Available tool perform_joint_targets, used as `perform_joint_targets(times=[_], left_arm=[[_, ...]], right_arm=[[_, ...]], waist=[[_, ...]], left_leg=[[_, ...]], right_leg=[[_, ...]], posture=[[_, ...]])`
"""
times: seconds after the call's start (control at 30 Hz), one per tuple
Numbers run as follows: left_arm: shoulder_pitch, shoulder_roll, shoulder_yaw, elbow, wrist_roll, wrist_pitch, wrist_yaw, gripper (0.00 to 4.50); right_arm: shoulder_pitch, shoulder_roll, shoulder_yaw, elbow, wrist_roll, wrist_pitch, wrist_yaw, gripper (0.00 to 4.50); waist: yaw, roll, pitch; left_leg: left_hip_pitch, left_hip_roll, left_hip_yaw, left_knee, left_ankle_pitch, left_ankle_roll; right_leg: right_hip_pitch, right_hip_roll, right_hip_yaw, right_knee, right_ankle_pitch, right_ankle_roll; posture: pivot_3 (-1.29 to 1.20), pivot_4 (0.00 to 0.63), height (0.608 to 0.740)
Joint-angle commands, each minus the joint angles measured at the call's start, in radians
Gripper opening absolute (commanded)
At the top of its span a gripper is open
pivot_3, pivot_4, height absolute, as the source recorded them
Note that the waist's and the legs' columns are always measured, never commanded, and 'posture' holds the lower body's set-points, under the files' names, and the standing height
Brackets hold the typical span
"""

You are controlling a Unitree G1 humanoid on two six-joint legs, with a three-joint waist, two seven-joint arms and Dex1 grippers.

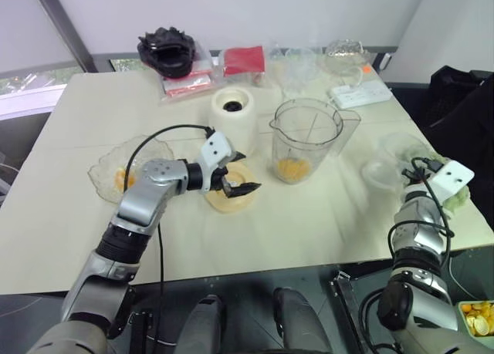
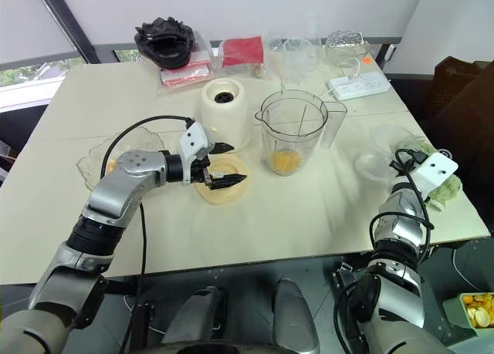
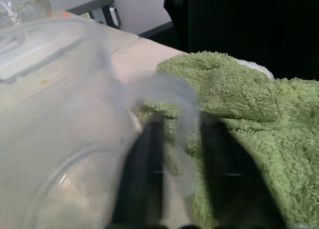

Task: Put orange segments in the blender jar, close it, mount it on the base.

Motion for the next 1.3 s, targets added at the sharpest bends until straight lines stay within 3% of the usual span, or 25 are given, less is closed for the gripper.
perform_joint_targets(times=[0.03,0.07,0.37,0.67,0.8,0.9,1.03,1.2,1.3], left_arm=[[-0.006,0.003,0.020,-0.043,-0.013,-0.002,0.005,4.50],[-0.006,0.003,0.020,-0.041,-0.013,-0.003,0.004,4.50],[-0.016,-0.008,0.014,-0.018,-0.012,-0.014,-0.003,4.50],[-0.051,0.014,0.005,0.061,0.010,-0.064,-0.058,4.50],[-0.084,0.033,-0.005,0.131,0.027,-0.114,-0.101,4.50],[-0.121,0.054,-0.013,0.212,0.048,-0.170,-0.153,4.50],[-0.204,0.104,-0.058,0.405,0.110,-0.302,-0.289,4.50],[-0.323,0.117,-0.126,0.670,0.199,-0.499,-0.444,4.50],[-0.429,0.081,-0.152,0.875,0.260,-0.620,-0.473,4.50]], right_arm=[[0.010,-0.023,0.015,-0.030,0.013,-0.017,-0.014,2.99],[0.022,-0.022,0.016,-0.044,0.017,-0.012,-0.015,3.47],[0.222,0.050,0.038,-0.361,0.055,0.096,-0.077,3.47],[0.510,0.138,0.096,-1.022,0.178,0.435,-0.117,3.47],[0.594,0.127,0.080,-1.203,0.257,0.578,-0.120,3.47],[0.662,0.074,0.097,-1.348,0.365,0.705,-0.053,3.47],[0.745,-0.123,0.106,-1.536,0.522,0.848,0.103,3.47],[0.750,-0.347,0.060,-1.618,0.667,0.935,0.222,3.47],[0.700,-0.410,0.065,-1.632,0.729,0.954,0.213,3.47]], waist=[[-0.001,0.000,0.000],[-0.001,0.000,0.000],[0.002,0.000,0.000],[0.004,0.001,-0.001],[0.005,0.001,-0.001],[0.007,0.001,-0.001],[0.004,0.001,-0.001],[0.009,-0.002,0.000],[0.018,-0.005,0.001]], left_leg=[[0.000,0.000,0.000,0.000,0.000,0.000],[0.000,0.000,0.000,0.000,0.000,0.000],[0.000,0.000,0.000,0.000,0.000,0.000],[0.000,0.000,-0.001,0.000,0.000,0.000],[0.000,0.000,-0.001,0.000,0.000,0.000],[0.000,0.000,-0.001,0.000,0.000,0.000],[0.000,0.000,-0.001,0.001,0.000,0.000],[-0.001,0.001,-0.001,0.001,0.000,0.000],[-0.003,0.000,-0.001,0.002,0.000,0.000]], right_leg=[[0.000,0.000,0.000,0.000,0.000,0.000],[0.000,0.000,0.000,0.000,0.000,0.000],[0.000,0.000,0.000,0.000,0.000,0.000],[0.000,0.000,0.000,0.000,0.000,0.000],[0.000,0.000,0.000,0.000,-0.001,0.000],[0.000,0.000,0.000,0.000,-0.001,-0.001],[0.001,0.000,0.000,0.000,-0.001,-0.002],[0.001,0.000,-0.001,-0.002,-0.003,-0.002],[0.001,0.000,-0.002,-0.003,-0.002,-0.003]], posture=[[0.00,0.150,0.740],[0.00,0.150,0.740],[0.00,0.150,0.740],[0.00,0.150,0.740],[0.00,0.150,0.740],[0.00,0.150,0.740],[0.00,0.150,0.740],[0.00,0.150,0.740],[0.00,0.150,0.740]])
